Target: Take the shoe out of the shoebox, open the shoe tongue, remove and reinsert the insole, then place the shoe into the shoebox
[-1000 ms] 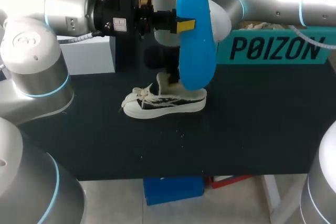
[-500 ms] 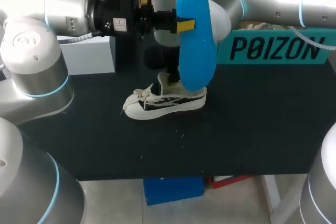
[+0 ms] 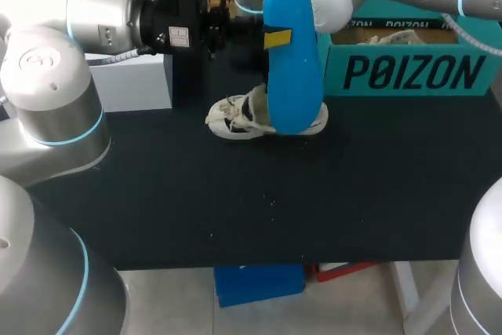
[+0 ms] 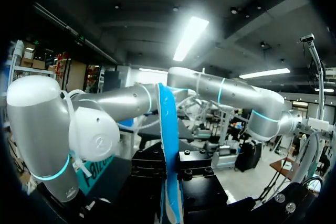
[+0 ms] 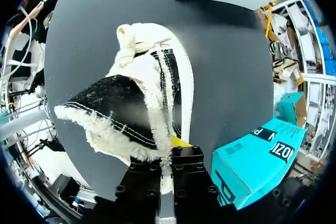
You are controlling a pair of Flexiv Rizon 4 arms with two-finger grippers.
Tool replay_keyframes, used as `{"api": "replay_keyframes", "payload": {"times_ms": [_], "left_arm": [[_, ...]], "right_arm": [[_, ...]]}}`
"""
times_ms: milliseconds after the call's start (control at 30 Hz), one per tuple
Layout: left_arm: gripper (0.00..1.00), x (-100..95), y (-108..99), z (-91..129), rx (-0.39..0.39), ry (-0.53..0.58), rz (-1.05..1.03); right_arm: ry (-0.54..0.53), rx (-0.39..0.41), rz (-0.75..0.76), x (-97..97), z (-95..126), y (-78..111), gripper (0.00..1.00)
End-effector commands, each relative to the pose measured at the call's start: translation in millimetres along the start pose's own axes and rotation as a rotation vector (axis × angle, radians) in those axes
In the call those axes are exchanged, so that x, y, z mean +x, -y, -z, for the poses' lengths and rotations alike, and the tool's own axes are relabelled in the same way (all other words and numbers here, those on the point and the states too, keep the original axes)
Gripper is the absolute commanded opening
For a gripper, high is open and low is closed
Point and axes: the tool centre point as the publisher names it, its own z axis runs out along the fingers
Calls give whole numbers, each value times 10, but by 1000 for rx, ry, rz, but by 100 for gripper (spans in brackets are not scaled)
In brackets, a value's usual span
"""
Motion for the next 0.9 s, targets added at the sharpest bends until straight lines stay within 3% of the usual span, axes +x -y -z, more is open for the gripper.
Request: {"api": "replay_keyframes", "payload": {"times_ms": [33,333,633,900], "left_arm": [[0,5,-5,-7,0,3,-1],[0,5,-5,-7,0,3,-1],[0,5,-5,-7,0,3,-1],[0,5,-5,-7,0,3,-1]], "right_arm": [[-14,108,-469,-117,27,-34,0],[-92,131,-954,-111,61,-22,0],[-132,100,-1228,-5,235,92,0],[-164,60,-1371,113,318,121,0]]}}
